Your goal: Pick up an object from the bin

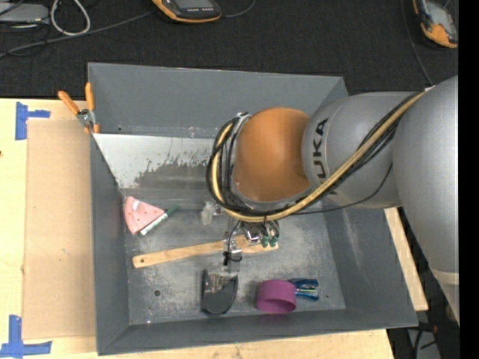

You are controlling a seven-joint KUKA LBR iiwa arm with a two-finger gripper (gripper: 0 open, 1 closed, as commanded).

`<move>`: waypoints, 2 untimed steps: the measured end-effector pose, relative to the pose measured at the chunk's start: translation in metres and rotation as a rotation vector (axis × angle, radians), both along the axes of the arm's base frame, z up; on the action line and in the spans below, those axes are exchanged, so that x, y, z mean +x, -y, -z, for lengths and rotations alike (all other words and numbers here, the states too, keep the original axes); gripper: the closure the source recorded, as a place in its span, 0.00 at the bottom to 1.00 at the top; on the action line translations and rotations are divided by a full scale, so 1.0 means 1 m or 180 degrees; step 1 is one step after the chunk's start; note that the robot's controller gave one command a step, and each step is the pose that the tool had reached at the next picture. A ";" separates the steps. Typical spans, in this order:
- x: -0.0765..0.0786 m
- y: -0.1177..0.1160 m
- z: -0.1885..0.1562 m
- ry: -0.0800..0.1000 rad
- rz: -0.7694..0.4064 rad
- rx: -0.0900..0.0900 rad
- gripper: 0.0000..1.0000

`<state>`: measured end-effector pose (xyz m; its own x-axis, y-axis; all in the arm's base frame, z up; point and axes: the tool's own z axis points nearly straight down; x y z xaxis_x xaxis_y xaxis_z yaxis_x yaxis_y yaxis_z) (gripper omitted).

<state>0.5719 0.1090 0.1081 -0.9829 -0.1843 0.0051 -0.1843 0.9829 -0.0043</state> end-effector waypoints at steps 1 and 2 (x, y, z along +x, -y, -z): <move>-0.005 -0.043 0.040 0.0011 0.0286 0.0040 0.00; 0.011 0.063 0.038 0.0023 -0.0082 0.0014 1.00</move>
Offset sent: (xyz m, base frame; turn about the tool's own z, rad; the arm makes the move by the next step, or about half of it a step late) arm 0.0101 -0.0624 -0.0381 -0.0293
